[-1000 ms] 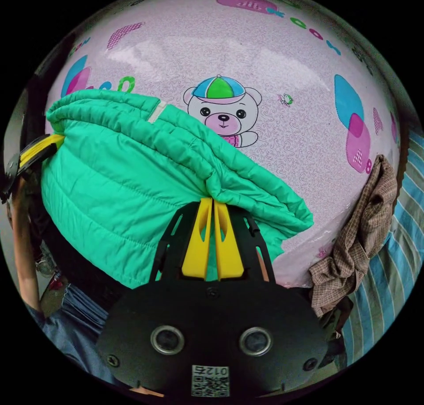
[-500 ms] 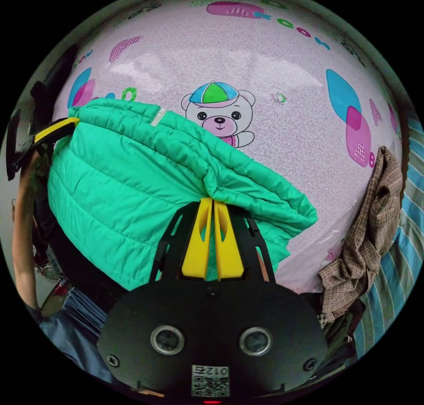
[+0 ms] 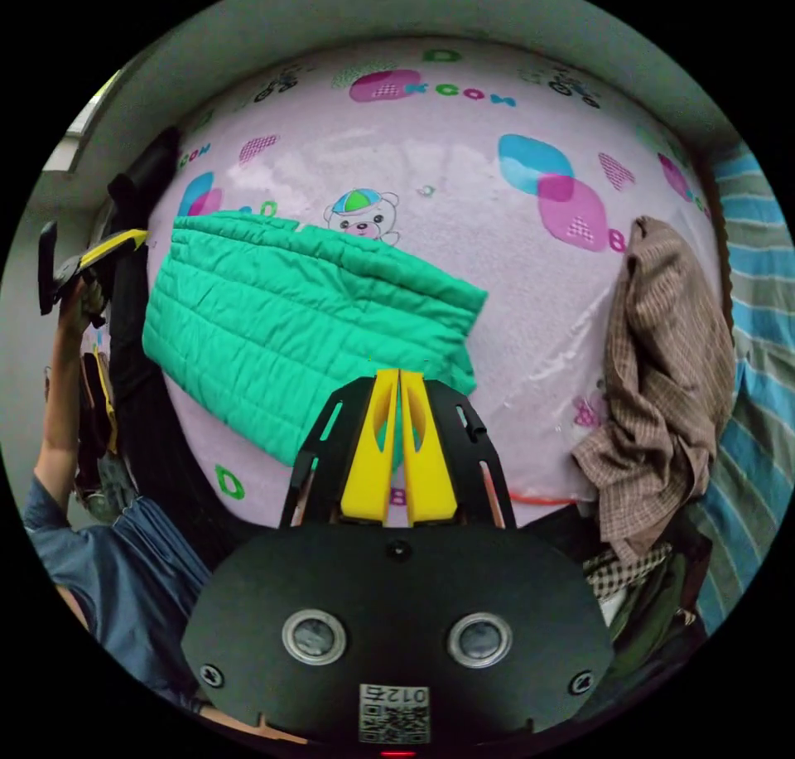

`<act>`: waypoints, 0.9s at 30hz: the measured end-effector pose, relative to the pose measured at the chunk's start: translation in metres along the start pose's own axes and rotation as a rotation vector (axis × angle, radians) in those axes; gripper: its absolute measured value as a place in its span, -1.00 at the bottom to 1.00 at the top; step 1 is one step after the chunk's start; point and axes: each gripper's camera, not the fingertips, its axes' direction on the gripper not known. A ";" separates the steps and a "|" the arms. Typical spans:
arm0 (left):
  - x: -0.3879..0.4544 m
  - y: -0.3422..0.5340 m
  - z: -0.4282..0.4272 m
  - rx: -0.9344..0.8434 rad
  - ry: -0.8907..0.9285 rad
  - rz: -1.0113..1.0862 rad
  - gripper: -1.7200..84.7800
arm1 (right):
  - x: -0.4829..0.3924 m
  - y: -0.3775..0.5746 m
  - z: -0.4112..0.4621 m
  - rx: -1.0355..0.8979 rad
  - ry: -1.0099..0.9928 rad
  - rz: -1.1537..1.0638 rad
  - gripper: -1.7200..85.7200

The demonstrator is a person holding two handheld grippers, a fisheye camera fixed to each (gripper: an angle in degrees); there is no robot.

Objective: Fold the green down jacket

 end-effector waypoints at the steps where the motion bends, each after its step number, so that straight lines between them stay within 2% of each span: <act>1: 0.003 0.005 -0.004 0.006 -0.007 0.012 -0.94 | 0.009 0.015 0.000 0.008 -0.015 0.017 -0.97; 3: 0.011 0.026 -0.010 0.002 -0.033 0.040 -0.93 | 0.020 0.036 0.005 0.002 -0.047 0.037 -0.95; 8: -0.005 0.064 -0.001 -0.128 0.055 0.010 -0.86 | 0.057 0.077 0.041 -0.122 -0.177 0.059 -0.75; 11: -0.018 0.080 0.012 -0.265 0.190 0.025 -0.75 | 0.070 0.086 0.057 -0.173 -0.264 0.027 -0.74; 15: -0.013 0.103 0.023 -0.339 0.208 0.142 -0.68 | 0.073 0.090 0.073 -0.193 -0.287 -0.034 -0.73; 23: 0.012 0.119 0.050 -0.262 0.094 0.291 -0.72 | 0.075 0.089 0.104 -0.229 -0.231 -0.144 -0.73; 27: 0.009 0.122 0.059 -0.272 0.144 0.309 -0.73 | 0.079 0.090 0.109 -0.236 -0.234 -0.177 -0.73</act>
